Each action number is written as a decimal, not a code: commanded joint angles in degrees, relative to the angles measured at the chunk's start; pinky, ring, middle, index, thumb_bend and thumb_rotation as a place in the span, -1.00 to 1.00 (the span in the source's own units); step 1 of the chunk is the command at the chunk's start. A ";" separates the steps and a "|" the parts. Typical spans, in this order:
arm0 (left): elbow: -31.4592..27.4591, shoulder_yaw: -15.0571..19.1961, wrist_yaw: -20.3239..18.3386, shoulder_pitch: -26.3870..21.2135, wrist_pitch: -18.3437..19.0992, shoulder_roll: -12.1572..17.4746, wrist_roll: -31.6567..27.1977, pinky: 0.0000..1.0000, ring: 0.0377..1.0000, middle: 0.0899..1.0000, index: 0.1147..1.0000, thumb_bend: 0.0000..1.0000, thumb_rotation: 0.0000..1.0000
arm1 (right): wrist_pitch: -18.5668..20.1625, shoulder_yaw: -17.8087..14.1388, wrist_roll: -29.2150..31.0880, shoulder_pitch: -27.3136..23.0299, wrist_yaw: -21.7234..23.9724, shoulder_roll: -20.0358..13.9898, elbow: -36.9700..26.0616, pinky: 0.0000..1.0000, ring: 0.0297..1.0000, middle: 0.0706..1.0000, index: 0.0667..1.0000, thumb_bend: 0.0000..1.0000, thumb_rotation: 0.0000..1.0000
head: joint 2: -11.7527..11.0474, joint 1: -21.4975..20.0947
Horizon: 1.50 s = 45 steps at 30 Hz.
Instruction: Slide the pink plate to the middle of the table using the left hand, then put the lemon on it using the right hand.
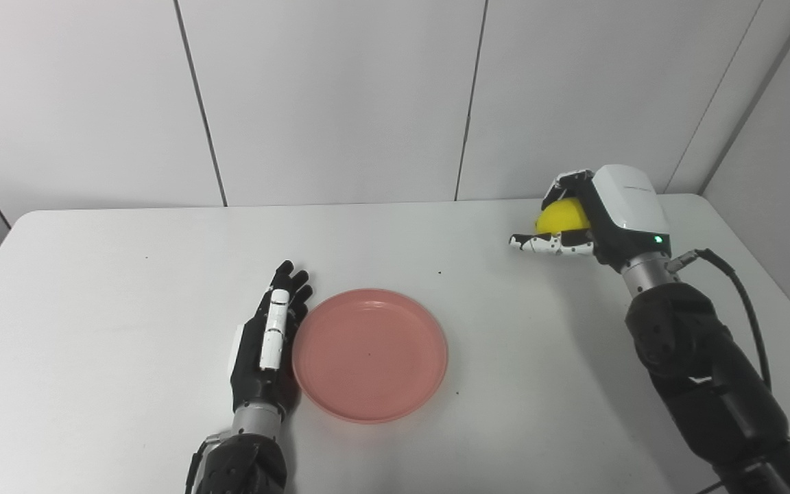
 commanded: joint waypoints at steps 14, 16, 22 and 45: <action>0.35 -0.59 0.81 0.84 0.28 -2.93 0.35 0.95 0.83 0.79 0.76 0.20 0.58 | -0.41 0.95 -1.51 -5.15 4.32 4.00 -8.39 -0.77 -0.73 -0.67 -0.57 0.22 -0.18 | -0.05 0.39; 0.48 -0.59 0.77 0.78 0.20 -2.87 0.29 0.95 0.83 0.79 0.77 0.20 0.57 | -0.08 0.98 -1.76 -5.39 5.20 4.63 -9.18 -0.77 -0.72 -0.65 -0.54 0.21 -0.21 | -0.05 0.39; 0.47 -0.61 1.02 0.69 0.43 -2.96 0.44 0.94 0.83 0.78 0.76 0.19 0.59 | -0.72 0.91 -1.55 -5.90 6.39 6.37 -10.54 -0.75 -0.71 -0.64 -0.52 0.21 -0.18 | 0.05 0.57; 0.41 -0.29 1.49 0.99 -0.28 -3.77 -0.32 0.95 0.83 0.77 0.75 0.18 0.81 | -3.43 6.33 -2.75 -5.56 10.37 10.61 -13.09 -0.73 -0.68 -0.60 -0.43 0.22 -0.23 | 0.27 0.80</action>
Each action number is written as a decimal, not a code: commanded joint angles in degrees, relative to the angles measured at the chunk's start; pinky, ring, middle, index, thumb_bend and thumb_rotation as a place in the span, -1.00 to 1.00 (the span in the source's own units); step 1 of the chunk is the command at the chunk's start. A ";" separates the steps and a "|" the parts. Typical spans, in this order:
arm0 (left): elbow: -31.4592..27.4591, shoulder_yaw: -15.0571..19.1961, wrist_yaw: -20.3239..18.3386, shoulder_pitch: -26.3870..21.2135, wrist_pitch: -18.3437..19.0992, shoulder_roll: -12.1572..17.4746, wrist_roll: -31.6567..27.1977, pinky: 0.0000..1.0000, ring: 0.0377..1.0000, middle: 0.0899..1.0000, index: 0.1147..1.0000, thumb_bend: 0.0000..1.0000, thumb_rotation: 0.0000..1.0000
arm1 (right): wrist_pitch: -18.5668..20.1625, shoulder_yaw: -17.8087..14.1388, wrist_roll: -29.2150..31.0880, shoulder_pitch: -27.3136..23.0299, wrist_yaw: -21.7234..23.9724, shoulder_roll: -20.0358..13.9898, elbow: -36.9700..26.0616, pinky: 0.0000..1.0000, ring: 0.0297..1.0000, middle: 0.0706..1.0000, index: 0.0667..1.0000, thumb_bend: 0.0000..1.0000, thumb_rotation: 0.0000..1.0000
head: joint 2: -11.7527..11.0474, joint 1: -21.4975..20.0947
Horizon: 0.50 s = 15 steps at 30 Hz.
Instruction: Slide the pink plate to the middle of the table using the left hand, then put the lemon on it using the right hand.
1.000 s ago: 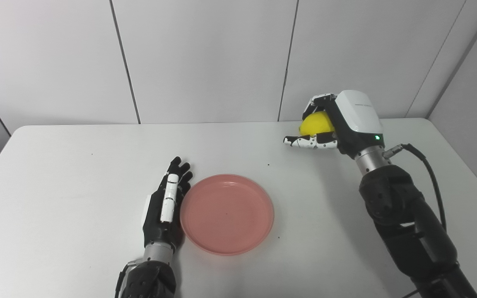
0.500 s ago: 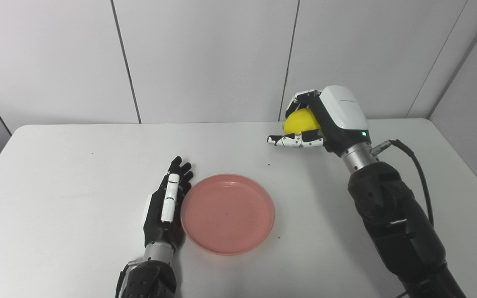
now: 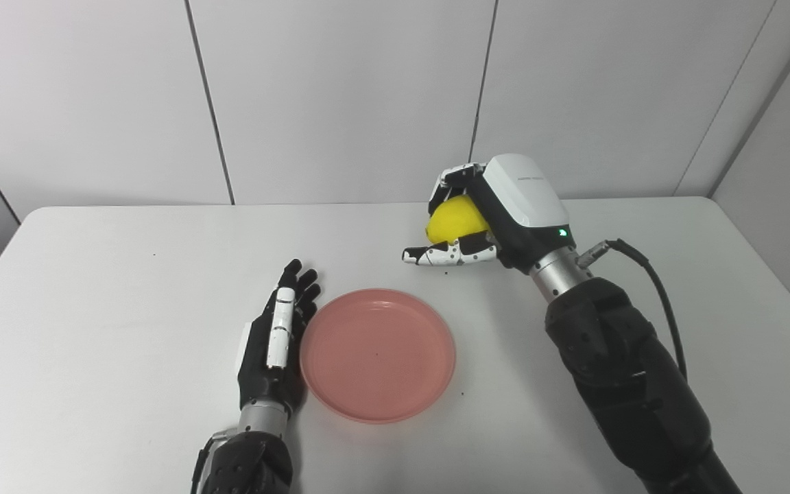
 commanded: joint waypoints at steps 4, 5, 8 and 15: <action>0.49 0.34 1.30 1.05 -0.62 -4.27 -0.77 0.95 0.82 0.76 0.73 0.23 0.98 | -2.70 1.22 -1.05 -1.95 -0.71 0.84 -0.74 -0.71 -0.65 -0.56 -0.37 0.21 -0.24 | -0.07 0.12; 0.50 0.36 1.43 1.03 -0.66 -4.34 -0.68 0.95 0.82 0.76 0.73 0.24 0.99 | -2.61 1.62 -1.23 -1.82 -0.54 1.06 -0.60 -0.71 -0.64 -0.56 -0.37 0.21 -0.23 | -0.02 0.17; 0.30 0.36 1.84 1.06 -0.36 -4.49 -0.50 0.94 0.80 0.74 0.71 0.25 1.00 | -2.21 2.49 -1.51 -1.41 -0.03 1.73 -0.26 -0.71 -0.65 -0.55 -0.35 0.21 -0.20 | 0.03 0.15; 0.21 0.14 2.27 0.99 -0.36 -4.42 -0.56 0.97 0.80 0.73 0.69 0.25 1.00 | -3.06 4.25 -1.79 -0.83 -0.37 2.41 1.44 -0.68 -0.61 -0.50 -0.24 0.20 -0.22 | 0.16 0.30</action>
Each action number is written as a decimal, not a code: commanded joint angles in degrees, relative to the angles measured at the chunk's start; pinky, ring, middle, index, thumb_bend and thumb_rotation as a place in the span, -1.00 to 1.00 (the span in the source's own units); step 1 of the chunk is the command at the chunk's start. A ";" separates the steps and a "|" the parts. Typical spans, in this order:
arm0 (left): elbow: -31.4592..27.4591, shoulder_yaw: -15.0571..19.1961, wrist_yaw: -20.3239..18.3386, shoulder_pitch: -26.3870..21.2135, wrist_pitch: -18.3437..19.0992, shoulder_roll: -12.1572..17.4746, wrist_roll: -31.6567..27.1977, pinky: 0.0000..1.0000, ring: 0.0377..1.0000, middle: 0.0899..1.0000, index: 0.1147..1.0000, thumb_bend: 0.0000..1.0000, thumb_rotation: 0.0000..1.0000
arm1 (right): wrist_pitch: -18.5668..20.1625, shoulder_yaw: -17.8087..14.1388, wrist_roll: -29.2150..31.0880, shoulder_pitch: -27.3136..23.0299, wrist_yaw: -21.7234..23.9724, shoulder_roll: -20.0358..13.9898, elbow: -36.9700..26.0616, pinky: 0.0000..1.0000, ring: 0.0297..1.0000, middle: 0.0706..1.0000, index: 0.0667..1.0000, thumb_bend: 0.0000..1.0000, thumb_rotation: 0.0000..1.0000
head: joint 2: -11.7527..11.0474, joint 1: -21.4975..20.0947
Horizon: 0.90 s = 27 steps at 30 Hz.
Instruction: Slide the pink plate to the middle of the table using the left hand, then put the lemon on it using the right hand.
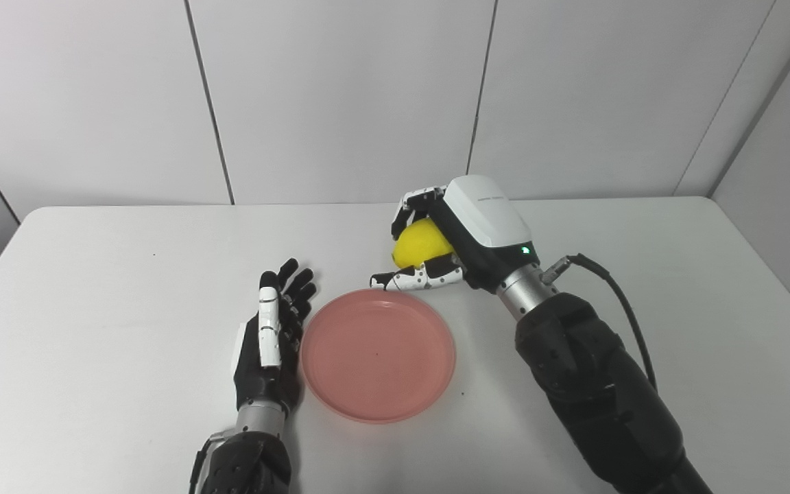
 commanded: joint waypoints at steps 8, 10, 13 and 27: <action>0.00 -0.50 1.27 0.82 0.66 -4.30 -0.25 0.96 0.81 0.74 0.69 0.26 1.00 | -4.11 1.57 -1.16 -0.34 -2.10 0.78 2.30 -0.68 -0.61 -0.51 -0.30 0.21 -0.21 | 0.03 0.20; -0.03 -0.56 1.37 0.81 0.66 -4.30 -0.15 0.95 0.80 0.73 0.69 0.25 1.00 | -4.11 1.98 -1.29 0.00 -2.06 1.01 3.07 -0.68 -0.61 -0.51 -0.32 0.21 -0.20 | 0.03 0.20; -0.17 -0.64 1.48 0.86 0.87 -4.31 -0.11 0.93 0.79 0.73 0.68 0.25 1.00 | -3.95 2.89 -1.74 0.44 -1.47 1.06 3.91 -0.67 -0.60 -0.50 -0.30 0.19 -0.18 | 0.07 0.31; 0.30 -0.84 1.43 0.82 0.43 -4.01 0.32 0.92 0.79 0.73 0.70 0.27 0.99 | -6.51 6.30 -2.51 2.32 -1.52 1.05 6.74 -0.63 -0.55 -0.44 -0.20 0.20 -0.25 | 0.16 0.21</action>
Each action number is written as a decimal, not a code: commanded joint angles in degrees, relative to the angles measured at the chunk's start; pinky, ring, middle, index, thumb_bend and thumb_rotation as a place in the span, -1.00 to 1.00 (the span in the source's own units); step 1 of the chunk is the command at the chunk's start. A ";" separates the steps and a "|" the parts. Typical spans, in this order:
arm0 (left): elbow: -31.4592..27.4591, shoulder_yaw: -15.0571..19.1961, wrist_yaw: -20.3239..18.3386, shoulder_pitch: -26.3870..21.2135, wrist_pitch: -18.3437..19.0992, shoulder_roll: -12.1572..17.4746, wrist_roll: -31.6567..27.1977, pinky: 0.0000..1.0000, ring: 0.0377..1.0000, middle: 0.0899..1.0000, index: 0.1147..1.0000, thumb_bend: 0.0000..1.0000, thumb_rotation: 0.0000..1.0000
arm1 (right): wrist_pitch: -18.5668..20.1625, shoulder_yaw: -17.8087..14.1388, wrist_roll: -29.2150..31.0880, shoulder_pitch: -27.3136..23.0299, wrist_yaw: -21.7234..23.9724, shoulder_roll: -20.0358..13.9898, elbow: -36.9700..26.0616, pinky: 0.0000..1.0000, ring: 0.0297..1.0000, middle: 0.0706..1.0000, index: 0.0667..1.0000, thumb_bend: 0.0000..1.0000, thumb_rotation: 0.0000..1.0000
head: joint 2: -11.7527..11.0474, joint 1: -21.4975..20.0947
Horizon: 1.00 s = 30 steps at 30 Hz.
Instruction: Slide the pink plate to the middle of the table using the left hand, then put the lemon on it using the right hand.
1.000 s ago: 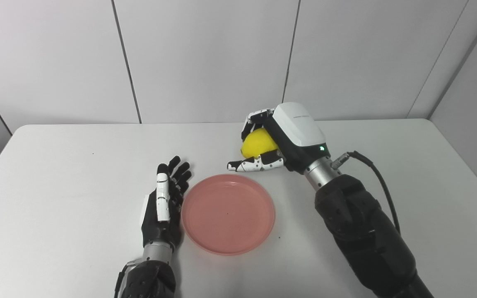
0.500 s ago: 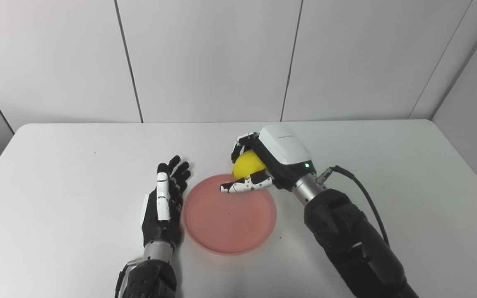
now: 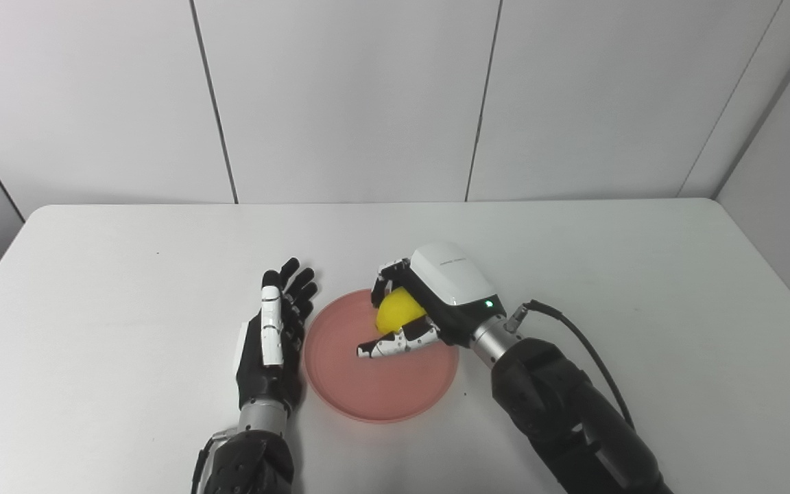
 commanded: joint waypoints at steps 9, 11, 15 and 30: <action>0.52 -0.69 0.89 1.03 0.09 -4.22 0.17 0.92 0.79 0.71 0.69 0.28 0.98 | -4.94 0.86 -0.04 -1.80 -1.72 0.13 0.88 -0.60 -0.51 -0.40 -0.12 0.10 -0.12 | 0.23 -0.04; 0.57 -0.73 0.87 1.06 0.20 -4.23 0.11 0.92 0.80 0.73 0.70 0.29 0.99 | -5.51 0.75 -0.02 -1.97 -1.85 0.28 1.19 -0.61 -0.52 -0.40 -0.13 0.06 -0.08 | 0.20 0.00; 1.04 -0.60 0.92 0.96 -0.14 -4.38 -0.12 0.91 0.80 0.74 0.70 0.29 0.98 | -5.77 0.57 0.08 -2.23 -2.04 0.61 1.19 -0.64 -0.56 -0.45 -0.22 0.01 -0.03 | 0.14 -0.02; 0.66 -1.02 1.69 1.17 -0.25 -4.72 0.31 0.83 0.76 0.72 0.67 0.27 1.00 | -6.02 0.90 -0.97 -2.11 -2.31 1.73 2.09 -0.60 -0.51 -0.39 -0.15 -0.01 -0.06 | 0.42 0.30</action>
